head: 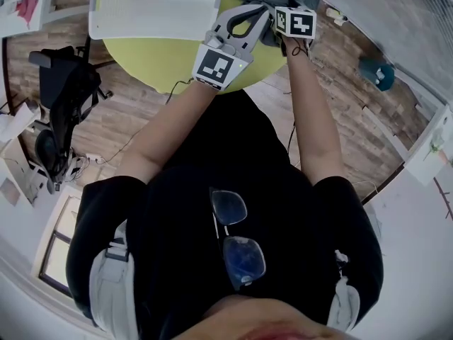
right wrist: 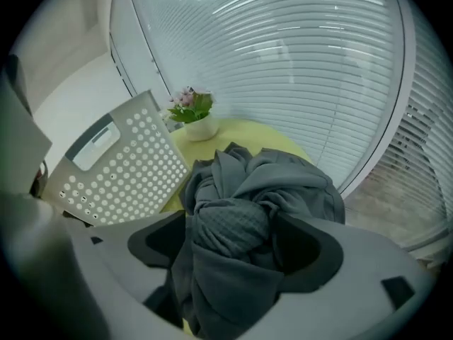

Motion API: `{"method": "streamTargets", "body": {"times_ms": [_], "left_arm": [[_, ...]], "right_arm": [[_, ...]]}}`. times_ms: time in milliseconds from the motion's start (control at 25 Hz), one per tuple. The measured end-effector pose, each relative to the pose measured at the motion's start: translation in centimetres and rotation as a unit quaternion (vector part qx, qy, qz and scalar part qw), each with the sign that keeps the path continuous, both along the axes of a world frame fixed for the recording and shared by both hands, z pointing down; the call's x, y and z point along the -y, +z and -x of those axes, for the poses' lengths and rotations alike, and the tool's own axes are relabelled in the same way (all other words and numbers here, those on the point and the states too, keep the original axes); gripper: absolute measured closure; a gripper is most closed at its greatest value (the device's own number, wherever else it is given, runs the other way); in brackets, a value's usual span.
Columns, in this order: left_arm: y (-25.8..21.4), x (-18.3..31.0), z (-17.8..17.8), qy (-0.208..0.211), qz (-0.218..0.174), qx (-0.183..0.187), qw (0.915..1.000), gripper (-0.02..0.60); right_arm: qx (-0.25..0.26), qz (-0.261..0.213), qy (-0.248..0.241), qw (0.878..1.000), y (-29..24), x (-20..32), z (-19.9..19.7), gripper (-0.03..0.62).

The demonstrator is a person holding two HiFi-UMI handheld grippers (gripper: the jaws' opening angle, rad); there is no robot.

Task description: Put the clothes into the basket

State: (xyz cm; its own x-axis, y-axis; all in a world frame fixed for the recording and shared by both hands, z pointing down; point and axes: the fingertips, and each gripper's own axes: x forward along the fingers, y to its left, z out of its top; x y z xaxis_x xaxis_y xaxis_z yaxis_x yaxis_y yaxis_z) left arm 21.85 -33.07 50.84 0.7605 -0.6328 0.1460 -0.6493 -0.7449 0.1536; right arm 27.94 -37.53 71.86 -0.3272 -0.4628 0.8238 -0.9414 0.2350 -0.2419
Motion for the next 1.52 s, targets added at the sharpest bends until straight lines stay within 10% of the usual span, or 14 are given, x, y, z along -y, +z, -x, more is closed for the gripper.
{"method": "streamTargets", "body": {"times_ms": [800, 1520], "left_arm": [[1.4, 0.5, -0.3, 0.007, 0.041, -0.007, 0.9991, 0.572], [-1.8, -2.1, -0.7, 0.027, 0.018, -0.007, 0.9994, 0.571]], "right_arm": [[-0.043, 0.03, -0.037, 0.998, 5.0, 1.0, 0.9, 0.205], [-0.036, -0.007, -0.047, 0.998, -1.6, -0.6, -0.4, 0.276]]}}
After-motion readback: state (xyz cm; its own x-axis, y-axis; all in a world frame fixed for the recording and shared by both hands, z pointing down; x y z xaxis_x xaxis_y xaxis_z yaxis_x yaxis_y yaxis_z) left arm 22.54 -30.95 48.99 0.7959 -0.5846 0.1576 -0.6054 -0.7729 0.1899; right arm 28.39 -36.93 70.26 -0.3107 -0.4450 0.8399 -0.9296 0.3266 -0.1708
